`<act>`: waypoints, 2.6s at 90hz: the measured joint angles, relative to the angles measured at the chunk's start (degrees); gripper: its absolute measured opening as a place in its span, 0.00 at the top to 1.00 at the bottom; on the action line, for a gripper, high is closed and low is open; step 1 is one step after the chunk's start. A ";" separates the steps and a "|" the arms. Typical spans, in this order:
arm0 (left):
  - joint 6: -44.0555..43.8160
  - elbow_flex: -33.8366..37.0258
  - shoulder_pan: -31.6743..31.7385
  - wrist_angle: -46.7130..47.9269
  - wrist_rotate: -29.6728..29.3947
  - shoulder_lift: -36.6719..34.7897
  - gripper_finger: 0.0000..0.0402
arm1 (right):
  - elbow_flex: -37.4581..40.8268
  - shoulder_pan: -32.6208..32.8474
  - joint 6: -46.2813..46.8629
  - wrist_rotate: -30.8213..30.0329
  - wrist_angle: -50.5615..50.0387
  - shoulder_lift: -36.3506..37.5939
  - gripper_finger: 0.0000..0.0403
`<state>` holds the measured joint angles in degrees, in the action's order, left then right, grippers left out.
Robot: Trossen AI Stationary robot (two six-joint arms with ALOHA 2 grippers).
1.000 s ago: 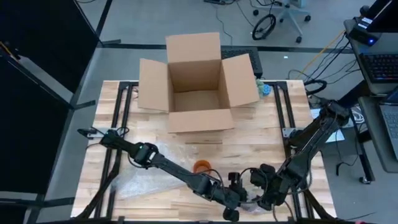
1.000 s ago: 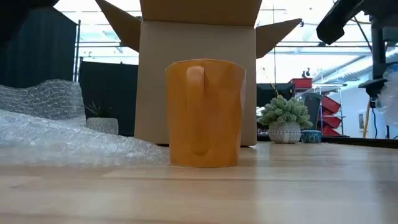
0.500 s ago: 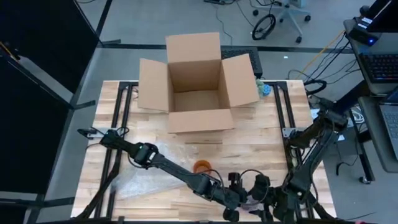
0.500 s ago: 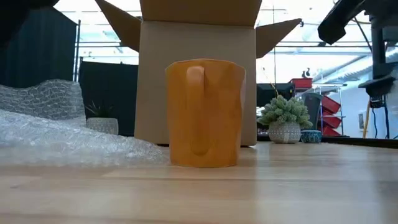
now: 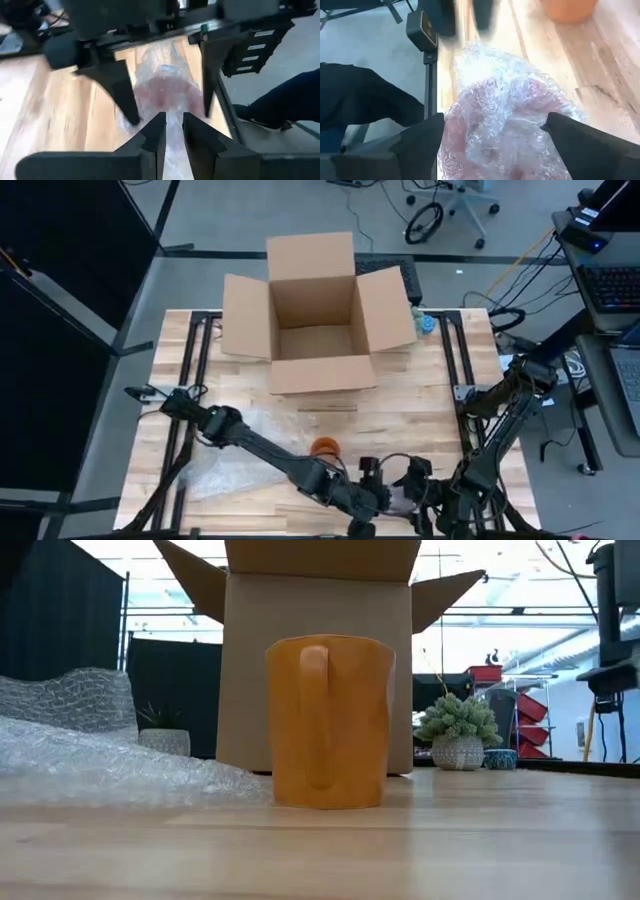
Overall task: Wrap mug
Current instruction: Wrap the pink mug with the transparent bubble wrap
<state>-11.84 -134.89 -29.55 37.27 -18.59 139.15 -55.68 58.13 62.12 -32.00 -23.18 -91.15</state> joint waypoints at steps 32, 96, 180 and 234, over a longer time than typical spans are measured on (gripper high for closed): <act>-15.42 0.55 -4.34 11.84 4.10 0.88 0.84 | 0.04 -0.01 0.22 -1.08 0.15 -0.09 0.15; -20.86 0.50 -0.57 10.69 -0.95 8.13 0.75 | 0.09 -0.02 -0.22 -1.22 0.44 -0.09 0.15; -6.16 0.37 -0.60 -3.47 -5.21 5.47 0.95 | 0.14 -0.43 0.12 1.61 1.69 -4.40 0.15; 9.65 0.37 -1.30 -8.02 -15.61 2.51 0.95 | 0.13 -0.76 -1.30 2.75 2.12 -4.74 0.15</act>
<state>-2.19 -134.52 -30.85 29.25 -34.21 141.66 -55.55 57.36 60.82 -29.25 -21.06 -95.90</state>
